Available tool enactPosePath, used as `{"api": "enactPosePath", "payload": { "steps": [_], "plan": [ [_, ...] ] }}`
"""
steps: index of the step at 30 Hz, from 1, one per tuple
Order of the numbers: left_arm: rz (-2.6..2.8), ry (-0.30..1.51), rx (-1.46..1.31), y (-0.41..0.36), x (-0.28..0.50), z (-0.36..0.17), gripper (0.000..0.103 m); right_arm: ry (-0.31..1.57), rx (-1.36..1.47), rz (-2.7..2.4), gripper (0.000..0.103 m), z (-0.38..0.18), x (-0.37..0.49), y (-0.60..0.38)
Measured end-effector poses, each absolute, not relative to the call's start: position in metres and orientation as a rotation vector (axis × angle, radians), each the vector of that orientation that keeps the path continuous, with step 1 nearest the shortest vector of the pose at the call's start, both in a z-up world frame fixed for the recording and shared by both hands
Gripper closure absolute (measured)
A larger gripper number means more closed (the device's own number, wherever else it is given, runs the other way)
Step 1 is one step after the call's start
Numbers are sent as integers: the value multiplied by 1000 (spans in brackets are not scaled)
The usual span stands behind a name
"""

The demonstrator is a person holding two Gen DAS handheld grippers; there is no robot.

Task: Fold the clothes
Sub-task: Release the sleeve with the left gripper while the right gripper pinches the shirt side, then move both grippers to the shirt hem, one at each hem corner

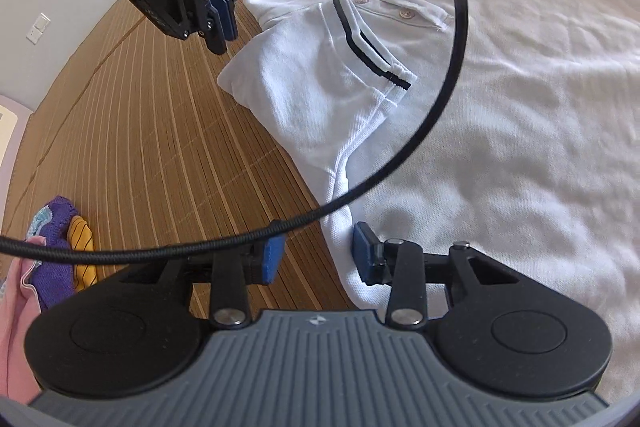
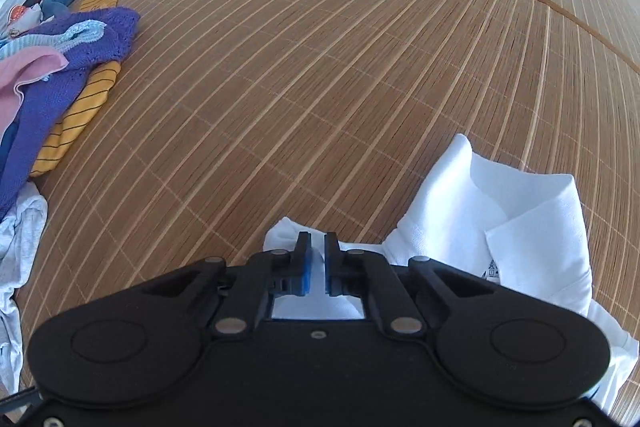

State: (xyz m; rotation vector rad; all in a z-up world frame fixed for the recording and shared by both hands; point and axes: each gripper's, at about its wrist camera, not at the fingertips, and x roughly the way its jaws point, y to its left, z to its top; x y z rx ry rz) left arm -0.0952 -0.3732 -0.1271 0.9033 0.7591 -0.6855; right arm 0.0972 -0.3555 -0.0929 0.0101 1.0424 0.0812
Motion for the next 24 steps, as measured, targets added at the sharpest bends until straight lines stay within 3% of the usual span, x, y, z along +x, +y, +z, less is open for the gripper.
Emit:
{"api": "enactPosePath", "payload": {
  "steps": [3, 6, 11, 13, 15, 24],
  "plan": [
    [-702, 794, 883, -371, -91, -127, 58, 994, -2, 79, 89, -73, 92, -365],
    [-682, 851, 808, -368, -81, -124, 54, 954, 58, 43, 65, -49, 71, -389],
    [-657, 998, 636, -359, -72, -115, 53, 946, 118, -16, 53, -11, 15, -439],
    [-652, 1050, 521, -352, -72, -109, 53, 947, 136, -59, 42, -4, -11, -456],
    [-632, 1099, 414, -346, -75, -103, 53, 985, 179, -108, 37, -5, -43, -472],
    [-435, 1334, 42, -315, -109, -102, 47, 1124, 438, -244, 34, -53, -201, -492]
  ]
}}
